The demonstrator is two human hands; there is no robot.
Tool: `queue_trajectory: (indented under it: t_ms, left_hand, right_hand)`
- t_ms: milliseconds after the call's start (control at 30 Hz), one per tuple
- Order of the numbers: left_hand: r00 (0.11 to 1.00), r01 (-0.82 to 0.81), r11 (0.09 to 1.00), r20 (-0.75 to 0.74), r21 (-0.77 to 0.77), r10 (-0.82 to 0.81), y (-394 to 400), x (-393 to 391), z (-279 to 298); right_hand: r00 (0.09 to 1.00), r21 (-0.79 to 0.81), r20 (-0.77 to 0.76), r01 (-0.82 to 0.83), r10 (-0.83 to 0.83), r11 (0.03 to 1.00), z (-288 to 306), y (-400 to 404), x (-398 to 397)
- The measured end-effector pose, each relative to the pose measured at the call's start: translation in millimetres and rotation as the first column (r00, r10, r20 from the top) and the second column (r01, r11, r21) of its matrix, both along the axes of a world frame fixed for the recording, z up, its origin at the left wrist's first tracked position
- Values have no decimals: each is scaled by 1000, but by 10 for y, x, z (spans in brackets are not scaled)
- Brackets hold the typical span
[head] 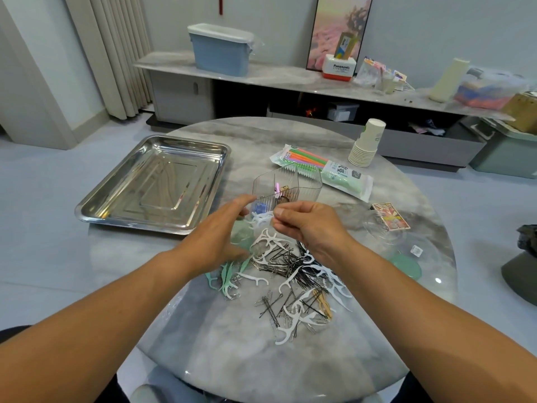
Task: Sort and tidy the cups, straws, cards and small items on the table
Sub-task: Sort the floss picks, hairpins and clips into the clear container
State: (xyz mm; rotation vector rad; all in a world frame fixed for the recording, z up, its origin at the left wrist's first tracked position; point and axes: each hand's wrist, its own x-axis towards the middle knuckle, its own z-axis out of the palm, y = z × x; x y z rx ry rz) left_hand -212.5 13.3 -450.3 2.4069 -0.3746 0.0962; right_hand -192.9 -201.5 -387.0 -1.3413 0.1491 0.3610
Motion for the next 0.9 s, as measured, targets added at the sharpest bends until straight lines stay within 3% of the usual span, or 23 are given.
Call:
queue_trajectory:
  t_ms: [100,167,333,500,667,900]
  left_hand:
    - [1000,-18,993,3,-119,19,-38,-24,-57]
    - [997,-11,993,68,-121,20,-69,-28,-26]
    - [946,89,991,303,104,-117,-139,32,143]
    - [972,73,984,234,-163,-33,-142,33,183]
    - [976,117,987,195,-107,-95,-124,24,130]
    - [965,133,978,245,-162,-91,-151,5,202]
  right_hand:
    - [999,-50,28,-23,24,998,-40,9,1]
    - [998,-82,48,-31,35,996,-48,7,7]
    - [996,-108,88,-20,29,994,-72,12,22]
    - [998,-104,54,-9,14,995,-116,-14,58]
    - [993,-151,98,-56,71,987,-133,0,37]
    - [950,-186,308,6,53,983,97,-67,99]
